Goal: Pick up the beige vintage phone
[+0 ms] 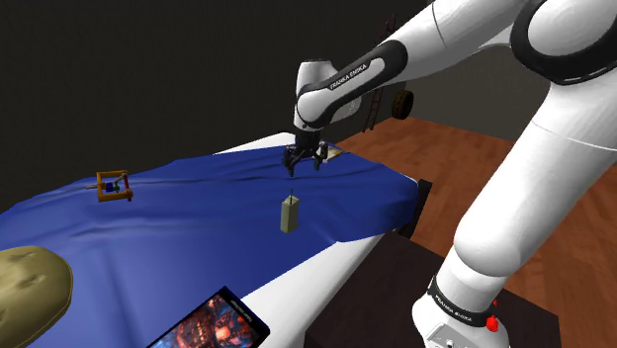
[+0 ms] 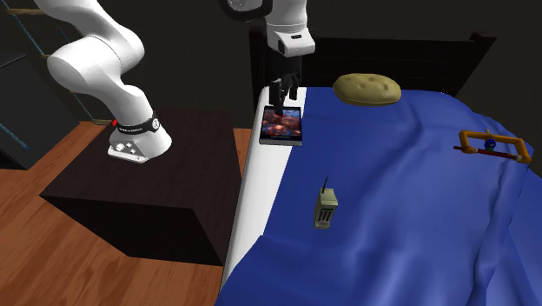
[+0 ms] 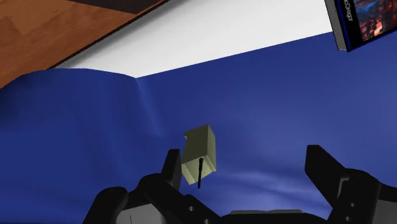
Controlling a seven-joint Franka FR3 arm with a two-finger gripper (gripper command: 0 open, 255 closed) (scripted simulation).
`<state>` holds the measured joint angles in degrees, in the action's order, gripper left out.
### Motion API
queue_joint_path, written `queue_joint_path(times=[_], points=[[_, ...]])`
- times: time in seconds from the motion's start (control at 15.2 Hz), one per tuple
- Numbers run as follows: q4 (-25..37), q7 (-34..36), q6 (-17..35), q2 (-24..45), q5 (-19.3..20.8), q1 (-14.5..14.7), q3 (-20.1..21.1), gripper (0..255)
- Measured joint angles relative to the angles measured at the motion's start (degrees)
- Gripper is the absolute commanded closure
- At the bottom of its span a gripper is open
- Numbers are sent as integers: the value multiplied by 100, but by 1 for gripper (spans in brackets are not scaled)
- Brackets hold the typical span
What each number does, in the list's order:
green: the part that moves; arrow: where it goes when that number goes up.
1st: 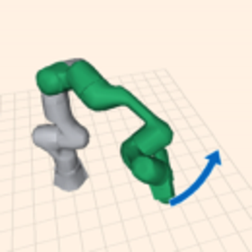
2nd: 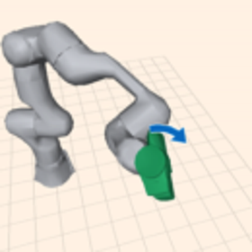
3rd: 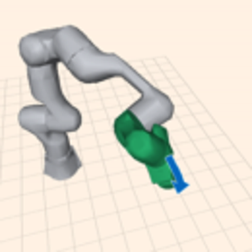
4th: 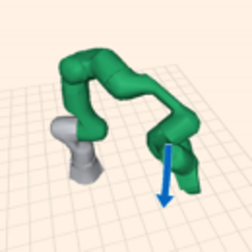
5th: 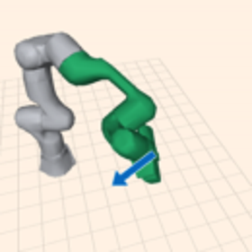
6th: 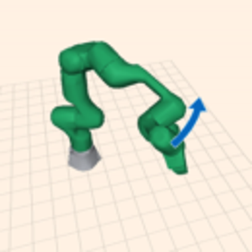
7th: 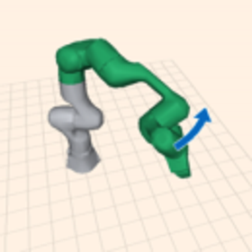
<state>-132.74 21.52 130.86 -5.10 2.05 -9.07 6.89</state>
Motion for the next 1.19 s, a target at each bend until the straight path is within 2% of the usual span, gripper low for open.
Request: queue_joint_path(times=[0.53, 1.19], points=[[938, 1183, 771, 1762, 430, -94, -173, 0], [2612, 2177, 1100, 3813, 503, -128, -646, 0]])
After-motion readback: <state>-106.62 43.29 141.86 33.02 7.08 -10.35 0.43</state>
